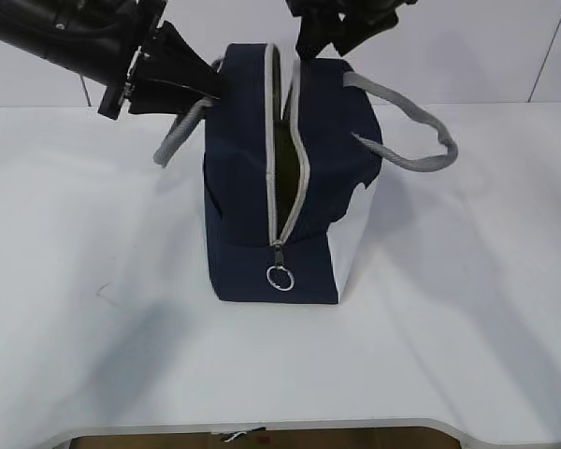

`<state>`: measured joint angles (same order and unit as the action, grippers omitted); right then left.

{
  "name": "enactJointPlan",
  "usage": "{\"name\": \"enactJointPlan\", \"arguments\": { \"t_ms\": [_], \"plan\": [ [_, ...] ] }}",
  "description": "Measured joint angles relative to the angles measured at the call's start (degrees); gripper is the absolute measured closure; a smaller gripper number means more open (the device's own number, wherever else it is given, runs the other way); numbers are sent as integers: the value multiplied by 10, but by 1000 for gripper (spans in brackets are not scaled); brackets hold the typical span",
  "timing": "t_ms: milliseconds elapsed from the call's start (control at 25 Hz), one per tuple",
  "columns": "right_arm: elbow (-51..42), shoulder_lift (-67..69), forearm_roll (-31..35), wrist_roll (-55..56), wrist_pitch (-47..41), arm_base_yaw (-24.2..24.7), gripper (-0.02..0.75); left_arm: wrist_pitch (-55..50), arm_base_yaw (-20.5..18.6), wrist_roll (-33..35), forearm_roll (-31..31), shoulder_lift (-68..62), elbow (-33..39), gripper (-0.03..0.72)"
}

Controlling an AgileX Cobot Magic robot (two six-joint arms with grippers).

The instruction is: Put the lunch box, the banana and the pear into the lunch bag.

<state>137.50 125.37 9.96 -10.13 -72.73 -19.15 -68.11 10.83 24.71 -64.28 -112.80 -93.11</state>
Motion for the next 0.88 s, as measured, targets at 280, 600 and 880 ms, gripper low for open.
{"name": "enactJointPlan", "arguments": {
  "t_ms": [280,600,880],
  "plan": [
    [0,-44,4,0,0,0,289,-2,-9,-2,0,11,0,421],
    [0,-104,16,0,0,0,290,-12,-7,-52,143,83,0,421],
    [-100,-198,20,-9,0,0,290,-23,24,-119,344,179,0,421]
  ]
}}
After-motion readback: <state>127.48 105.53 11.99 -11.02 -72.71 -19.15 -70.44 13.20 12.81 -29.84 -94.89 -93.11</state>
